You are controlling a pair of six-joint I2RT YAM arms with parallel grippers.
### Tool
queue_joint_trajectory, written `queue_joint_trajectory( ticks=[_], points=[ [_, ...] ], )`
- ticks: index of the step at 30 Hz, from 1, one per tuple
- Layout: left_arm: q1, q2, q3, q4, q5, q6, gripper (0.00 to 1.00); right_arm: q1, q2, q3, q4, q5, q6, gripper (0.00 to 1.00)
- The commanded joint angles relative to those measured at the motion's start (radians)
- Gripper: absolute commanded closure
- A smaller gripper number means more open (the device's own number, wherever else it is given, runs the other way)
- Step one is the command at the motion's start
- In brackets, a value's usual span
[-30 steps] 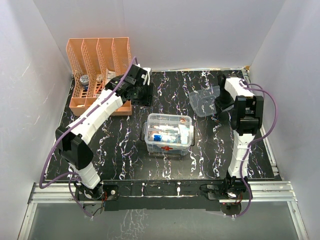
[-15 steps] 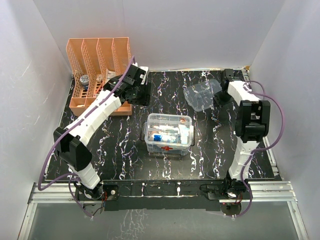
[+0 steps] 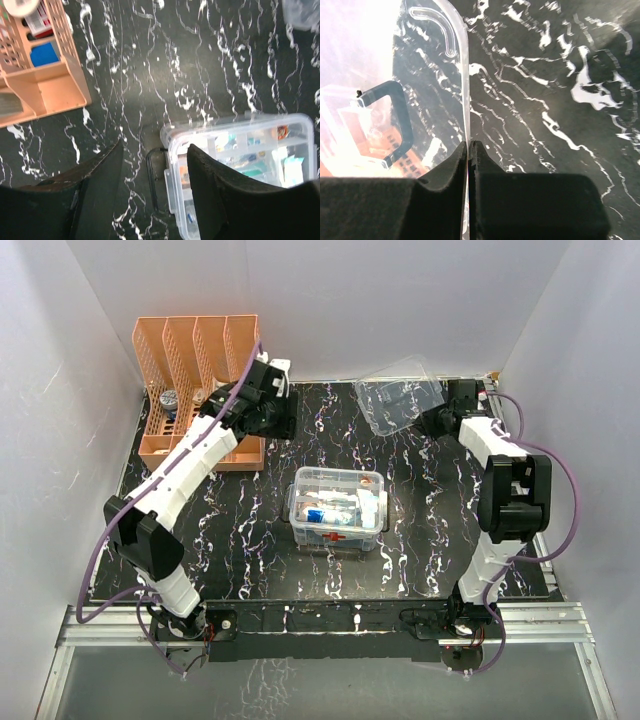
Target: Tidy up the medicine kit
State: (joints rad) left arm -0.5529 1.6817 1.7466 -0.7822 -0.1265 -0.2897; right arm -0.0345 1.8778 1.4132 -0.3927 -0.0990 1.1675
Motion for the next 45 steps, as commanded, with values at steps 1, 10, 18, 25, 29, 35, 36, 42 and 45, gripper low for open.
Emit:
queue_joint_trajectory(
  ticks=[1,10,18,25,29,35,36,42,45],
  points=[
    [0.045,0.022,0.083,0.079,0.026,0.016,0.47,0.005,-0.094,-0.085,0.325,-0.142,0.024,1.0],
    [0.093,0.077,0.119,0.146,0.098,0.002,0.46,0.024,-0.113,-0.301,0.955,-0.374,0.107,1.0],
    [0.111,0.097,0.115,0.195,0.205,0.012,0.46,0.082,0.023,-0.324,1.53,-0.568,0.311,1.0],
    [0.131,0.117,0.15,0.233,0.276,0.002,0.47,0.133,0.159,-0.238,1.817,-0.663,0.461,1.0],
    [0.144,0.13,0.185,0.272,0.335,0.003,0.46,0.153,0.168,-0.229,1.784,-0.683,0.443,1.0],
    [0.185,0.168,0.257,0.322,0.503,0.0,0.41,0.171,0.16,-0.231,1.727,-0.7,0.406,1.0],
    [0.196,0.176,0.269,0.322,0.537,-0.009,0.4,0.171,0.159,-0.229,1.718,-0.704,0.403,1.0],
    [0.259,0.193,0.287,0.357,0.806,-0.088,0.37,0.17,0.149,-0.213,1.65,-0.733,0.361,1.0],
    [0.267,0.202,0.278,0.383,0.911,-0.14,0.39,0.171,0.146,-0.207,1.629,-0.738,0.348,1.0]
  ],
)
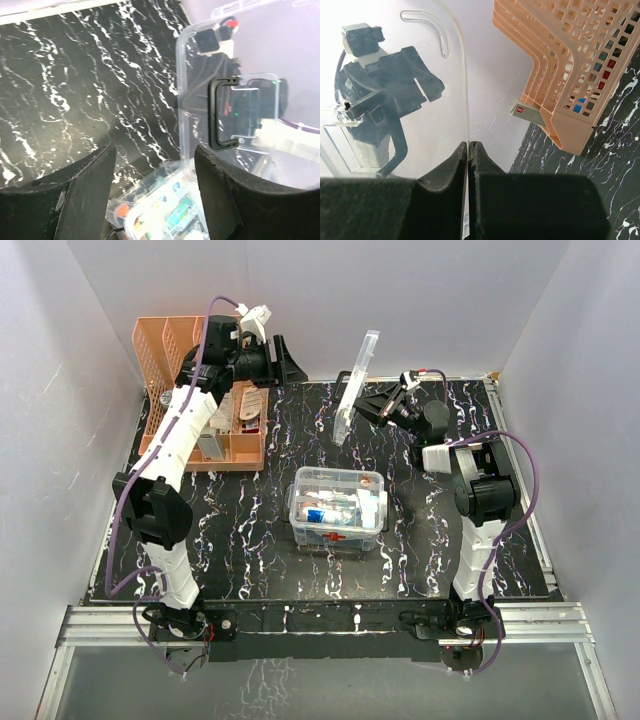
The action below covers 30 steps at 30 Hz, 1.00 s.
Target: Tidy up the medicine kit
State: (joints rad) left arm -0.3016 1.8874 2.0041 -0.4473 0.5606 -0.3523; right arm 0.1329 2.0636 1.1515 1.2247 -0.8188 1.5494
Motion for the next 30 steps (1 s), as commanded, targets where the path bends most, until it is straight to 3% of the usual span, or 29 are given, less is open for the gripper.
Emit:
queue_joint_trajectory(
  ticks=[1,10,19,30],
  points=[
    [0.016,0.001,0.018,0.061,0.253,-0.091,0.39,0.005,-0.041,0.057,0.002,-0.02,-0.039,1.0],
    [0.017,0.07,0.051,0.133,0.444,-0.2,0.45,0.007,-0.049,0.057,-0.037,-0.033,-0.066,1.0],
    [0.016,0.134,0.078,0.139,0.48,-0.215,0.45,0.011,-0.048,0.068,-0.046,-0.047,-0.069,1.0],
    [0.012,0.19,0.107,0.3,0.581,-0.372,0.48,0.013,-0.04,0.098,-0.08,-0.06,-0.084,1.0]
  ],
)
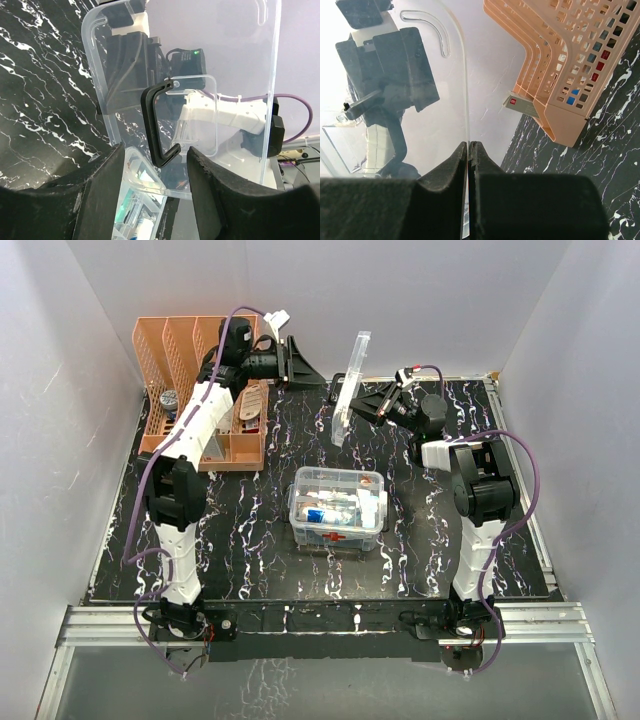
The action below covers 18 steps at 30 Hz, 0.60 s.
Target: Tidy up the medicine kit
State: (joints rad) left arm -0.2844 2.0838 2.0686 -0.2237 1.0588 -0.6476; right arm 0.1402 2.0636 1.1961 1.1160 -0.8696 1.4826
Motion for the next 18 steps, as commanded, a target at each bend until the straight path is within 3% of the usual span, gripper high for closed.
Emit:
queue_joint_trajectory(
  ticks=[1,18],
  points=[
    [-0.008,-0.005,0.045,0.077,0.087,-0.078,0.48,0.006,-0.039,0.055,0.027,-0.01,-0.019,1.0],
    [-0.045,0.065,0.075,0.097,0.118,-0.105,0.49,0.007,-0.034,0.078,-0.013,-0.027,-0.038,1.0]
  ],
)
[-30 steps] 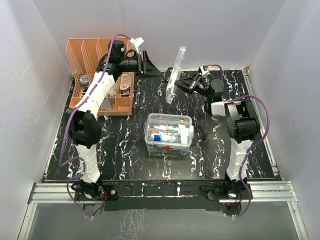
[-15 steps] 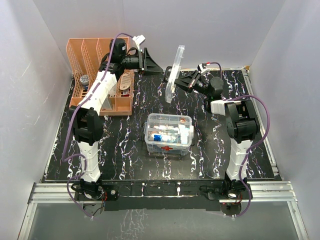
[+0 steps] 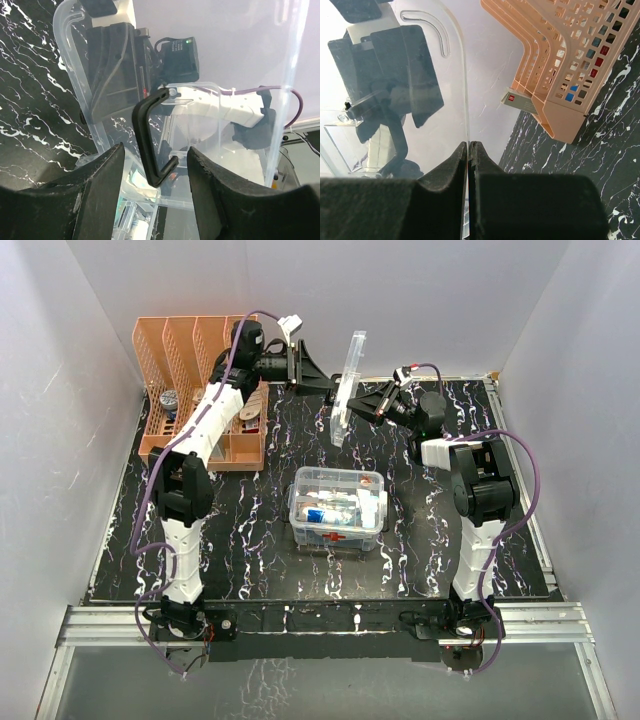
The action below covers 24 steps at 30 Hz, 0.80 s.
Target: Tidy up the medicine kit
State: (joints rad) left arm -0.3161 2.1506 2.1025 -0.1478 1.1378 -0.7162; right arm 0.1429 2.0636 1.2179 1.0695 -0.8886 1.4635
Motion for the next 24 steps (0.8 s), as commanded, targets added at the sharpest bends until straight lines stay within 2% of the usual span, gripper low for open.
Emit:
queue_joint_trajectory(
  ticks=[1,4,10,15,19,24],
  points=[
    [-0.016,0.0,0.04,0.026,0.042,-0.037,0.49,0.004,-0.034,0.057,0.03,-0.008,-0.021,1.0],
    [-0.02,0.002,0.037,0.044,0.046,-0.048,0.5,0.004,-0.035,0.057,0.026,-0.01,-0.023,1.0],
    [-0.025,0.003,0.011,0.128,0.066,-0.111,0.63,0.004,-0.033,0.06,0.019,-0.013,-0.026,1.0],
    [-0.03,0.005,-0.009,0.212,0.088,-0.173,0.81,0.004,-0.033,0.062,0.015,-0.018,-0.026,1.0],
    [-0.033,0.006,-0.029,0.272,0.104,-0.222,1.0,0.004,-0.031,0.067,0.01,-0.024,-0.026,1.0],
    [-0.032,-0.001,-0.041,0.324,0.129,-0.245,1.0,0.004,-0.034,0.047,0.008,-0.017,-0.017,0.99]
  ],
)
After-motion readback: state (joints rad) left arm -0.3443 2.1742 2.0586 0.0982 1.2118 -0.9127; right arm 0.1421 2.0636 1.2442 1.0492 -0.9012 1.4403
